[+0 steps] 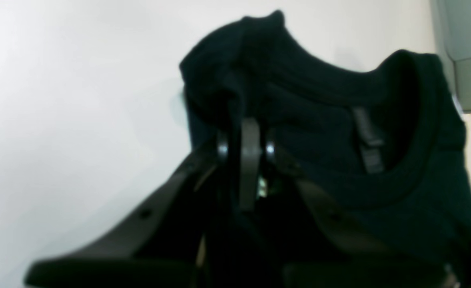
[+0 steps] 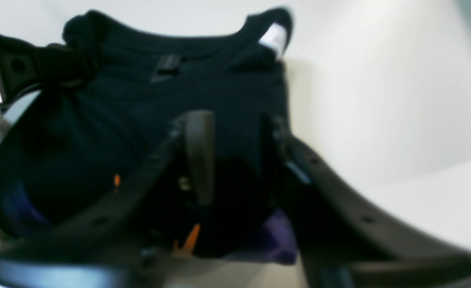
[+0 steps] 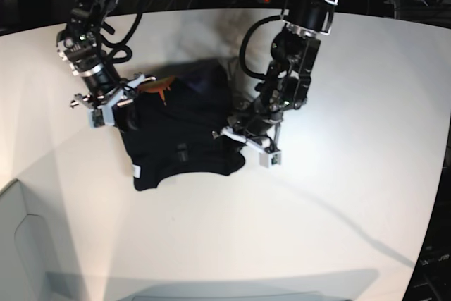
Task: Fold the T-shirt properly
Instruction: 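Grasp the bundle's collar edge with the right gripper and tuck it under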
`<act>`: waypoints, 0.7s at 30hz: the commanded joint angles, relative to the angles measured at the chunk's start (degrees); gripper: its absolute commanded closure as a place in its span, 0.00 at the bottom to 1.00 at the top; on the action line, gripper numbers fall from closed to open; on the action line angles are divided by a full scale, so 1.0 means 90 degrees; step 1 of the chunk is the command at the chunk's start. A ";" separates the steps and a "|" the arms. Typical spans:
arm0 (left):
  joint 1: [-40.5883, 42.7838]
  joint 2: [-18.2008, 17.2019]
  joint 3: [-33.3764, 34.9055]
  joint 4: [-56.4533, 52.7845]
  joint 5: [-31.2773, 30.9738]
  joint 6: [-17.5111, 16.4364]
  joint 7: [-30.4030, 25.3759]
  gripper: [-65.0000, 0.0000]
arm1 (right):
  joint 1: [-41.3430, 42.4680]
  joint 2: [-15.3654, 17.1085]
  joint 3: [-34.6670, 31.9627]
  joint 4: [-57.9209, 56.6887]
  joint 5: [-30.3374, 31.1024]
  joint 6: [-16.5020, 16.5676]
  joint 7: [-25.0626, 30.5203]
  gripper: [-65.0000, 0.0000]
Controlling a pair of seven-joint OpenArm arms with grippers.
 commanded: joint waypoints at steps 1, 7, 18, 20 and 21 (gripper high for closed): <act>-0.0117 0.0010 -0.0010 0.0091 -0.0012 -0.0062 -0.0105 1.00 | 0.0040 0.0017 0.0021 -0.0091 0.0078 0.0069 0.0158 0.89; -0.0195 0.0001 -0.0010 -0.0016 -0.0012 -0.0062 -0.0105 1.00 | 0.0059 0.0203 0.0314 -0.0892 0.0107 0.0069 0.0188 1.00; -0.0185 -0.0009 -0.0010 0.0003 -0.0061 -0.0071 -0.0105 1.00 | 0.0040 0.0193 0.0588 -0.0931 0.0107 0.0069 0.0197 1.00; -0.0176 -0.0009 0.0000 0.0071 -0.0071 -0.0071 -0.0105 1.00 | 0.0030 0.0164 0.0588 -0.0618 0.0117 0.0069 0.0197 1.00; -0.0176 0.0001 0.0019 0.0081 -0.0071 -0.0071 -0.0096 1.00 | 0.0020 0.0135 0.0559 -0.0364 0.0127 0.0069 0.0188 1.00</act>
